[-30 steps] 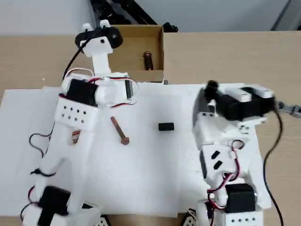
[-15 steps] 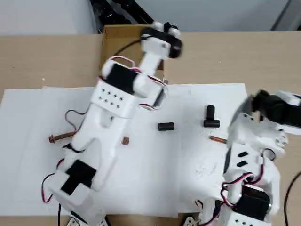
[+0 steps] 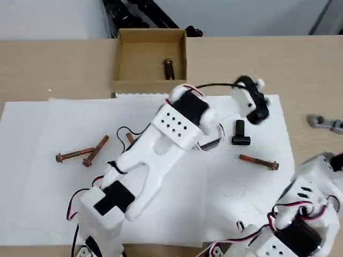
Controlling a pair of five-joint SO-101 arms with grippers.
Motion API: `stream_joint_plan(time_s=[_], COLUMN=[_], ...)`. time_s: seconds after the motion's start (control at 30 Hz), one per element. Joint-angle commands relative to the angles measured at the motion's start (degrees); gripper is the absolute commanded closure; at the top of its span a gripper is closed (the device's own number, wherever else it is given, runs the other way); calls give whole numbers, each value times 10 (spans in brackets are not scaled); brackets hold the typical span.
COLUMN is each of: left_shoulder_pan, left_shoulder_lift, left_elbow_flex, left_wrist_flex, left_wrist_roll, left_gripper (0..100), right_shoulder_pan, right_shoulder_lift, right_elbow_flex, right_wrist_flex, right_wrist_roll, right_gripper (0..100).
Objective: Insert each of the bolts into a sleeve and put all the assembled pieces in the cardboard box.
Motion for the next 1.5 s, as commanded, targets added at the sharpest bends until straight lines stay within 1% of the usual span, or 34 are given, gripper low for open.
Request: stream_joint_plan(time_s=[0.0,0.13,0.23,0.43,0.57,0.77,0.93,1.33,1.47], left_shoulder_pan=[18,51,72,127,156,164,148,148,148], left_shoulder_lift=[1,11,22,33,35,115,189,387,426], left_elbow_flex=[-24,-25,-25,-25,-20,-28,-115,-364,-434], left_wrist_flex=[-29,-40,-52,-98,-150,-188,-172,-71,-40], left_wrist_roll=[-38,-86,-123,-168,-173,-173,-172,-172,-172], left_gripper=[923,923,923,923,923,923,923,923,923], right_shoulder_pan=[36,94,117,121,121,121,119,118,118], right_shoulder_lift=[0,0,0,-22,-70,-92,-92,-96,-96], right_elbow_flex=[-31,-31,-31,-30,-26,-26,-26,9,11], right_wrist_flex=[2,4,4,4,7,59,63,59,59], right_wrist_roll=[-7,-4,-3,22,44,54,54,54,54], right_gripper=[996,996,996,996,996,996,996,996,996])
